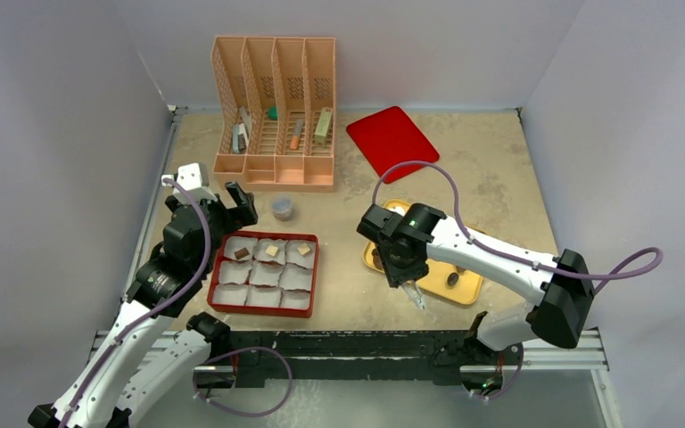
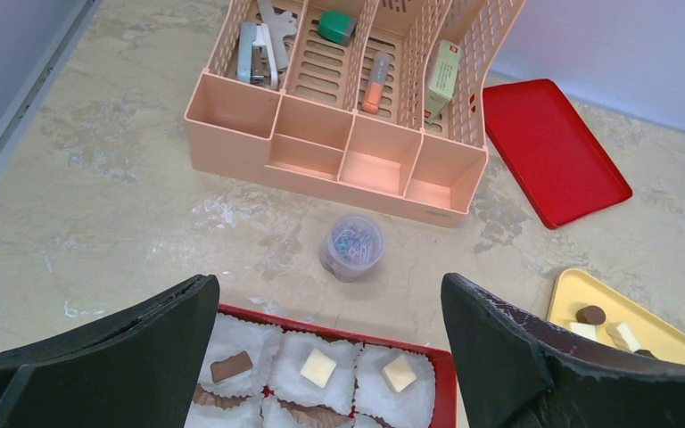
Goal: Pack the chocolate
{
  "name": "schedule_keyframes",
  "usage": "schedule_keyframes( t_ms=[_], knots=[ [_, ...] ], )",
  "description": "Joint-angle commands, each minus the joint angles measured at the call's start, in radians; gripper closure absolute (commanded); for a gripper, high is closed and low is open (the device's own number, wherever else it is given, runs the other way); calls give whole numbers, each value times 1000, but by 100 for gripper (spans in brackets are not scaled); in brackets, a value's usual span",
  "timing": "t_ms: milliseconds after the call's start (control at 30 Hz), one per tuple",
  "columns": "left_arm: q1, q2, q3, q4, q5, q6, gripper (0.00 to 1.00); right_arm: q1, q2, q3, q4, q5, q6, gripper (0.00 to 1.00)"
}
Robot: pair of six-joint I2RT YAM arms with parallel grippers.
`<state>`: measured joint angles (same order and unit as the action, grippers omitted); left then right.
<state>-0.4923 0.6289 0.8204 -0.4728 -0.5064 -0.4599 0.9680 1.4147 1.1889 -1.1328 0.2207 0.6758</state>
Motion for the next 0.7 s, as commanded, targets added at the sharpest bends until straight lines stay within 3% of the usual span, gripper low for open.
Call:
schedule_keyframes(
  t_ms=[0, 233, 667],
  knots=[
    [-3, 0, 8, 48, -14, 12, 5, -4, -8, 4, 39, 31, -41, 59],
    [-3, 4, 8, 51, -3, 12, 5, -3, 24, 12, 5, 102, -10, 70],
    [-3, 0, 10, 44, 2, 5, 5, -3, -68, 1, 33, 143, 48, 87]
  ],
)
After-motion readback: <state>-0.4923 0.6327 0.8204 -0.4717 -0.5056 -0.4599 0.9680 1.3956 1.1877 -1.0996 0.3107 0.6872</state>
